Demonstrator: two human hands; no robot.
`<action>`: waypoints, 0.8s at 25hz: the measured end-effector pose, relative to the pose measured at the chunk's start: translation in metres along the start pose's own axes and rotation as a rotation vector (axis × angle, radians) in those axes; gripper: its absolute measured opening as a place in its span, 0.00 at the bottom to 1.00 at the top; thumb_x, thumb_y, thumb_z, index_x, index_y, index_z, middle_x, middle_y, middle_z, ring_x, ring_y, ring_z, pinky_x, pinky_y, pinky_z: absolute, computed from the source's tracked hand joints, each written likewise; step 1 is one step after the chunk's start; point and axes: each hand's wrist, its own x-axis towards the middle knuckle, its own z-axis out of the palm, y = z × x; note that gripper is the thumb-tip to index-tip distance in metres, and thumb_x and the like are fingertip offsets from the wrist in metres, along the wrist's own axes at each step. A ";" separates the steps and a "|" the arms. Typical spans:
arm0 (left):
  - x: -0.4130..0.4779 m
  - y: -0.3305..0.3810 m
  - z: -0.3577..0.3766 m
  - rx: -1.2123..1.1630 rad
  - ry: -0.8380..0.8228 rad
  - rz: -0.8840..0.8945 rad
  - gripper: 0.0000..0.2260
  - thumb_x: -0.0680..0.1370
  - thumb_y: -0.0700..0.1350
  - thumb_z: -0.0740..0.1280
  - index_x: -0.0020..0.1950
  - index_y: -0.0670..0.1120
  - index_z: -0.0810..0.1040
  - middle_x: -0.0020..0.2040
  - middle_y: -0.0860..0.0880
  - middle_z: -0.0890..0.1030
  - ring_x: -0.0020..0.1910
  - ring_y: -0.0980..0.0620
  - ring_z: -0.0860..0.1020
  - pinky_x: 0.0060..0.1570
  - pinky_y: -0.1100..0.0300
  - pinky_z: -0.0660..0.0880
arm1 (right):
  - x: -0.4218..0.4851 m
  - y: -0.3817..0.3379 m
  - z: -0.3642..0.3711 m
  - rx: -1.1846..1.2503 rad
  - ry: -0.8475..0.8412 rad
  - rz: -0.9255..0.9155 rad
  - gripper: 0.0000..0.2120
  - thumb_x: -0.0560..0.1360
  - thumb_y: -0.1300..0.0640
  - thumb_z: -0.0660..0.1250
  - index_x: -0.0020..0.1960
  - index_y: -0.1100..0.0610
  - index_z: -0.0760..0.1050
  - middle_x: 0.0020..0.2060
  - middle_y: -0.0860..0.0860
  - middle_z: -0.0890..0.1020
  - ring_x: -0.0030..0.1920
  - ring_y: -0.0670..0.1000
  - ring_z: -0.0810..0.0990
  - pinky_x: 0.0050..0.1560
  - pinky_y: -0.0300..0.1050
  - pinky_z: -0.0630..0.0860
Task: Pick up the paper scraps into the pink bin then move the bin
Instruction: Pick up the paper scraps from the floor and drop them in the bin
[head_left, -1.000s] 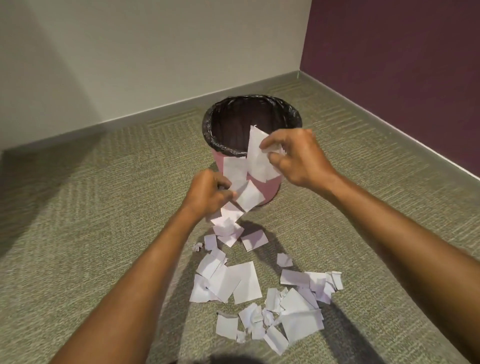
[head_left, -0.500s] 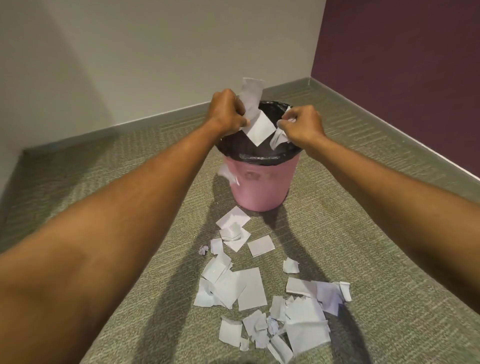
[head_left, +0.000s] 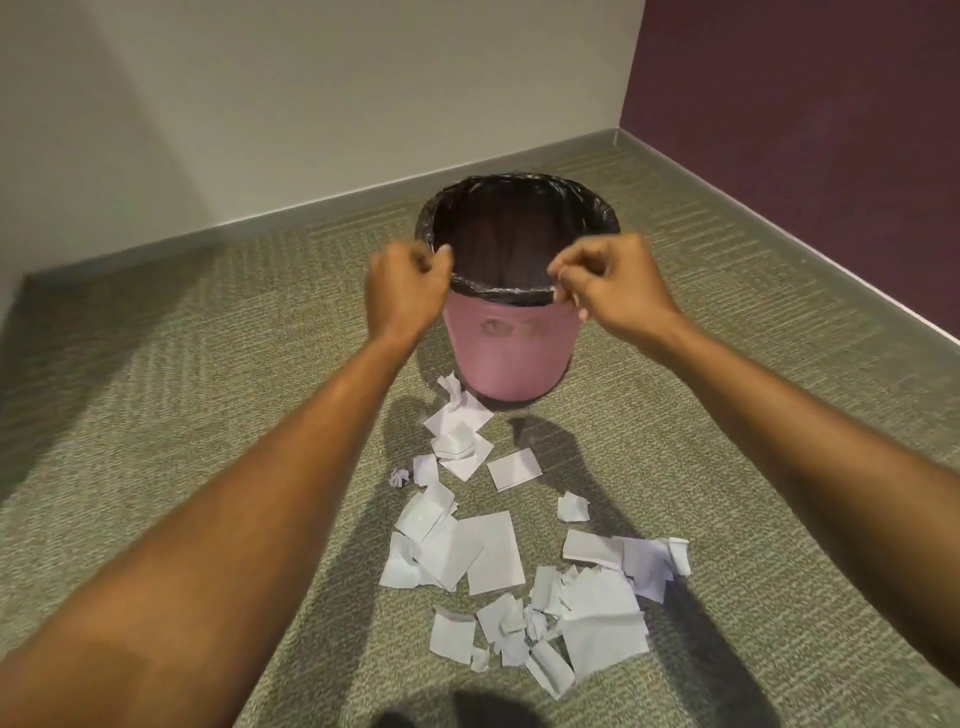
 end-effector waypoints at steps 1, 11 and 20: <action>-0.021 -0.017 -0.003 -0.022 0.049 -0.084 0.17 0.78 0.48 0.65 0.30 0.48 0.72 0.25 0.52 0.71 0.25 0.54 0.68 0.26 0.64 0.65 | -0.016 0.010 0.005 -0.048 -0.045 0.003 0.08 0.77 0.66 0.66 0.45 0.57 0.82 0.34 0.48 0.83 0.33 0.44 0.80 0.35 0.36 0.77; -0.205 -0.146 0.024 0.560 -1.031 -0.207 0.51 0.62 0.71 0.70 0.78 0.55 0.51 0.78 0.44 0.51 0.76 0.39 0.53 0.68 0.36 0.62 | -0.128 0.166 0.059 -0.700 -0.961 0.274 0.55 0.65 0.39 0.76 0.79 0.49 0.44 0.79 0.54 0.51 0.76 0.60 0.56 0.73 0.56 0.62; -0.243 -0.129 0.053 0.754 -1.134 -0.070 0.49 0.69 0.60 0.73 0.78 0.52 0.44 0.78 0.38 0.42 0.76 0.35 0.46 0.67 0.35 0.62 | -0.171 0.174 0.069 -0.946 -0.968 0.107 0.44 0.71 0.53 0.75 0.78 0.50 0.52 0.78 0.54 0.52 0.72 0.63 0.63 0.62 0.58 0.72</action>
